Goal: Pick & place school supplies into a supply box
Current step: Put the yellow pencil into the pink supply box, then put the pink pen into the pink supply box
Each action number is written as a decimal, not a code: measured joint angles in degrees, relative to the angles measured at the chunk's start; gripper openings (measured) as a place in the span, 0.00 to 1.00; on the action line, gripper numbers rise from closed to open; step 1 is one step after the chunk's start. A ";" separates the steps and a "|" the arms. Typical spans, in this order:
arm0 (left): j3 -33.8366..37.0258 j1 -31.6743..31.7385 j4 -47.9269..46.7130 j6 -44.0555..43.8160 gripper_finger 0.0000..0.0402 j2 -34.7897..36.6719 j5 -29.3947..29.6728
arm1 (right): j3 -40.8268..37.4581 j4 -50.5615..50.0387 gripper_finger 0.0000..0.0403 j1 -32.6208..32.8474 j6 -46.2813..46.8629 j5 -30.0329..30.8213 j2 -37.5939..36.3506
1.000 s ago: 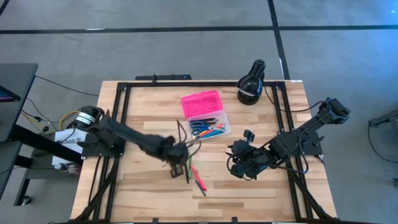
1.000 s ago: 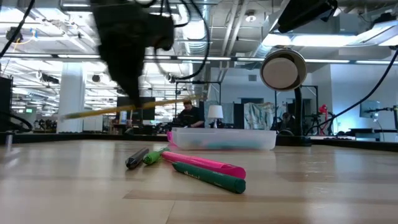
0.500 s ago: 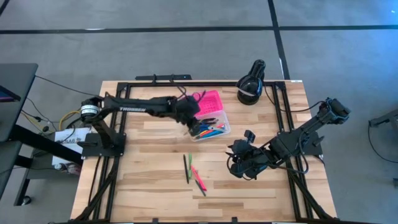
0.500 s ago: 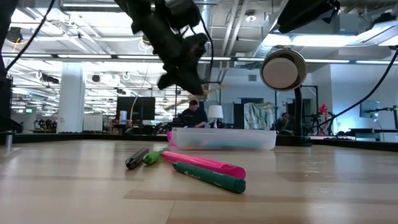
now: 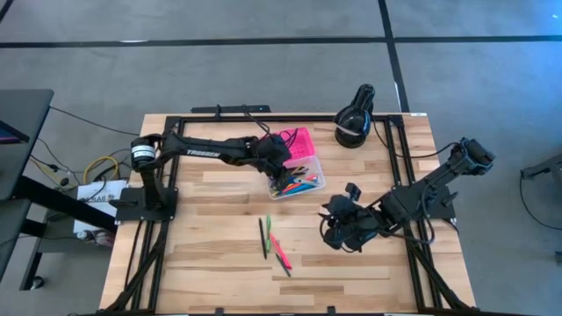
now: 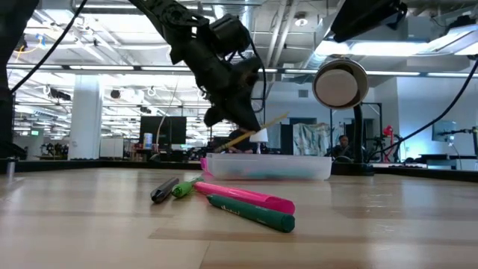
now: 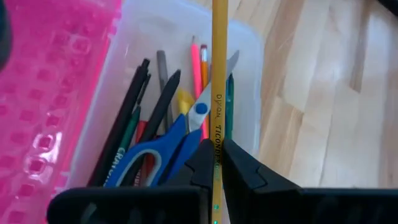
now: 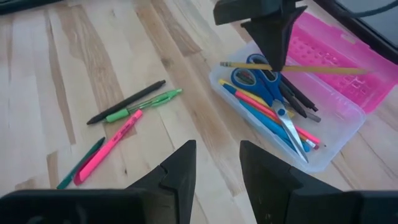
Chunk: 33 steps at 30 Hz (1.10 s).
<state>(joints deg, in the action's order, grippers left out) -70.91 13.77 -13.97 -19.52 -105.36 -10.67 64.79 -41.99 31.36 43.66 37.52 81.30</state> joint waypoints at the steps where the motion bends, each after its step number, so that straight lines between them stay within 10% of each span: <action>1: -0.01 0.00 0.60 0.47 0.01 0.04 0.24 | 0.00 0.07 0.29 -0.09 0.00 0.00 0.00; 24: -0.26 0.64 1.17 3.82 0.33 0.35 -4.26 | 0.00 1.35 0.29 -1.89 2.93 -0.67 0.00; 33: -0.28 -2.78 -13.44 13.29 0.31 7.27 -9.35 | -0.02 7.79 0.29 -2.77 4.46 -10.86 1.94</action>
<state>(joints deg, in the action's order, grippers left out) -71.20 11.00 -27.41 -6.23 -98.09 -20.02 64.77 -34.20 28.60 48.12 26.65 83.24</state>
